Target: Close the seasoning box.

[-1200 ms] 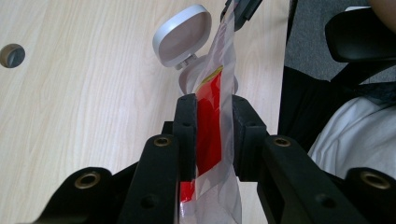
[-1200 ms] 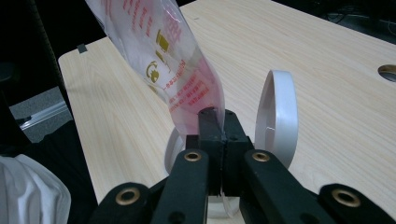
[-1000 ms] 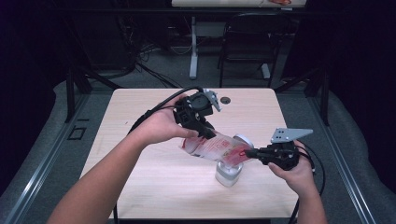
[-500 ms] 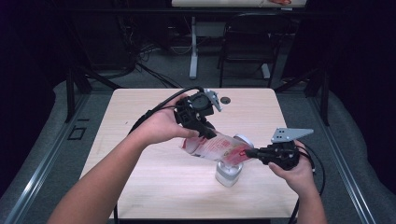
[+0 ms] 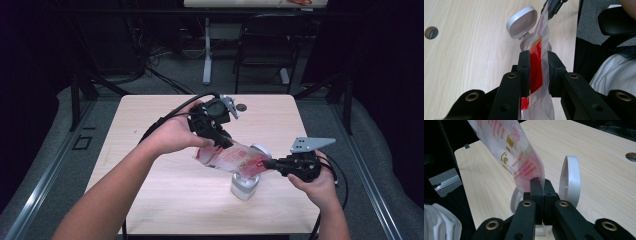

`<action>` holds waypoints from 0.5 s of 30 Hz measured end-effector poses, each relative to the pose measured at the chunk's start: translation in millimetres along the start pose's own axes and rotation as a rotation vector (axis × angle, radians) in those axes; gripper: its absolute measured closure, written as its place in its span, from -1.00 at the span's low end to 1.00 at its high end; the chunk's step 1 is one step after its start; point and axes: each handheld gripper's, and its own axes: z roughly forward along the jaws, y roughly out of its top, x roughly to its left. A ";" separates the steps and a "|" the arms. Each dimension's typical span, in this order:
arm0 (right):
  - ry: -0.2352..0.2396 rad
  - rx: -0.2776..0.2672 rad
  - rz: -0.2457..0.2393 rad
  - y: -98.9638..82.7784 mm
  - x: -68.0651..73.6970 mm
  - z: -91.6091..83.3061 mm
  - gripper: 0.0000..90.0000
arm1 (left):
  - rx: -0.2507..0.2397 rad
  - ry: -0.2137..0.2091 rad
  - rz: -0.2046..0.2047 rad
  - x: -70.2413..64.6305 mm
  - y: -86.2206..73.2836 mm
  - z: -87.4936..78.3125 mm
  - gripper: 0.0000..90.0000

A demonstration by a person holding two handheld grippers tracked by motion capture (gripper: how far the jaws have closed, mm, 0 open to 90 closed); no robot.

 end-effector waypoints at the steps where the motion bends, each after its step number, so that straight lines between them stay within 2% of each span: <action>1: 0.000 0.000 0.000 0.0 0.0 0.0 1.00 | -0.004 0.000 -0.004 -0.3 0.0 0.2 0.69; 15: 0.000 0.001 0.001 -0.5 -0.6 0.3 1.00 | -0.007 0.001 -0.004 -0.6 1.1 0.7 0.69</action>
